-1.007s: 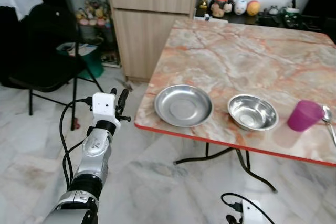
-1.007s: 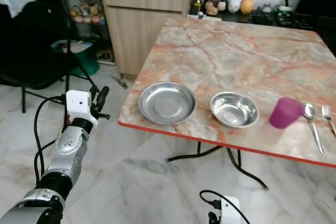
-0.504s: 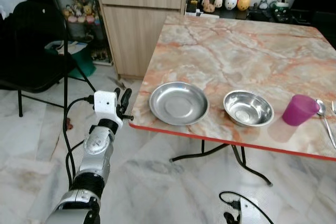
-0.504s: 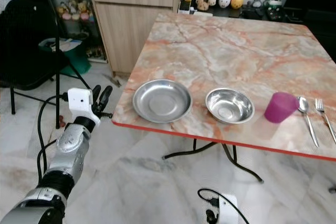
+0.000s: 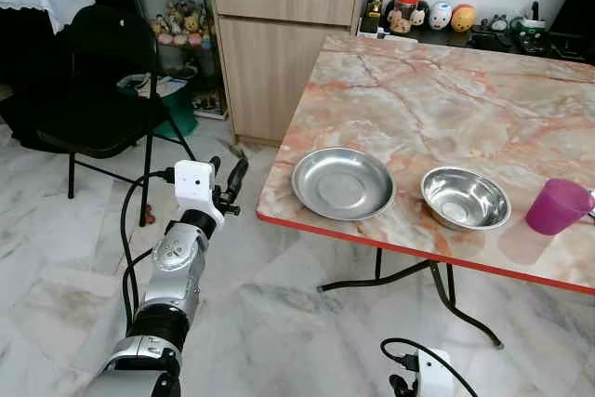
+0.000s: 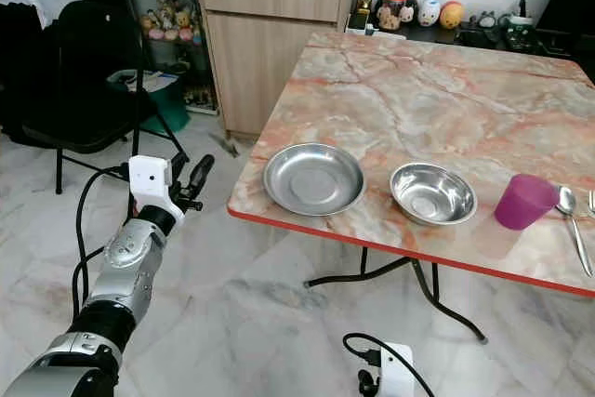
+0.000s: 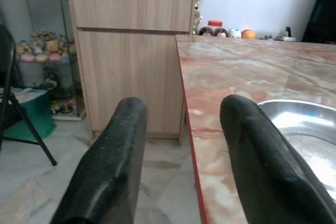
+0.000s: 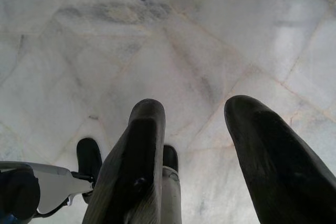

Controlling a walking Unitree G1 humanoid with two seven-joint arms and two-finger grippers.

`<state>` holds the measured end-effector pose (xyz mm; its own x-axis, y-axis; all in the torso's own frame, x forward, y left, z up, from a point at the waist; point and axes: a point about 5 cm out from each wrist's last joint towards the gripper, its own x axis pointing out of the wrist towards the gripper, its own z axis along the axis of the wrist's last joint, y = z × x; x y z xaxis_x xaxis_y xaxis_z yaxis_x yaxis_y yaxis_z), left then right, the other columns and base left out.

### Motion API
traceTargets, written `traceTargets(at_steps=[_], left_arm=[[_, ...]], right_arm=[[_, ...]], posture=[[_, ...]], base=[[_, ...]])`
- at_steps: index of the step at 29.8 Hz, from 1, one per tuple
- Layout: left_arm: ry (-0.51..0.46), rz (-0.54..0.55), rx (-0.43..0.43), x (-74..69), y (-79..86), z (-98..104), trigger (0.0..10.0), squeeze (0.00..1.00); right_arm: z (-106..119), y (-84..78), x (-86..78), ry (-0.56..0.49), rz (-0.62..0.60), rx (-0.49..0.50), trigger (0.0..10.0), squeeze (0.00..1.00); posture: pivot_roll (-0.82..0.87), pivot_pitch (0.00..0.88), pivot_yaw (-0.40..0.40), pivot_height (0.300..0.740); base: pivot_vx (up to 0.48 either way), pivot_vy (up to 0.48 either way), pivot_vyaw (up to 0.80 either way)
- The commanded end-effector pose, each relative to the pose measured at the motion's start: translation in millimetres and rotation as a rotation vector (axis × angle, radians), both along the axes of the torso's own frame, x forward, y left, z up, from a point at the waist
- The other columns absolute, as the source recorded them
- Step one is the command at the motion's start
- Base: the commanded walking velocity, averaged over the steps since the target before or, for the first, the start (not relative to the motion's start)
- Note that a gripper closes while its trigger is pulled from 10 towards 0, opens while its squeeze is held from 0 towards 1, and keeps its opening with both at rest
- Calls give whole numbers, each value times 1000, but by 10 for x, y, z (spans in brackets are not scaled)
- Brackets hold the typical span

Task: Setting the table

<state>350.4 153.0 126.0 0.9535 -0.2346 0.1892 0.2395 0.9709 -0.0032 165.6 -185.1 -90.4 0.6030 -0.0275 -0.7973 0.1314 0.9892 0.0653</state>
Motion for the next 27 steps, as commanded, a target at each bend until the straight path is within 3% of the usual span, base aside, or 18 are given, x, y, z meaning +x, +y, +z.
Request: traceTargets(at_steps=[1, 2, 13, 17, 27], left_arm=[[9, -12, -5, 7, -19, 11, 10000, 1000], [8, -5, 5, 7, -13, 12, 10000, 0], [-11, 31, -12, 18, 47, 62, 10000, 0], [-13, 33, -15, 17, 45, 69, 10000, 0], [-16, 29, -17, 17, 42, 75, 10000, 0]], right_arm=[[15, 28, 48, -7, -2, -1, 10000, 0], [23, 40, 68, -13, -3, -1, 10000, 0], [20, 56, 71, -3, -1, 6, 10000, 0], [20, 77, 78, -2, 9, 0, 10000, 0], [21, 71, 81, 0, 14, -7, 10000, 0]], posture=[[27, 0, -42, 740], [27, 0, -42, 740], [29, 0, -44, 740], [28, 0, -43, 740], [30, 0, -43, 740]], base=[[0, 0, 0], [0, 0, 0], [52, 0, -115], [480, 0, -592], [480, 0, 0]])
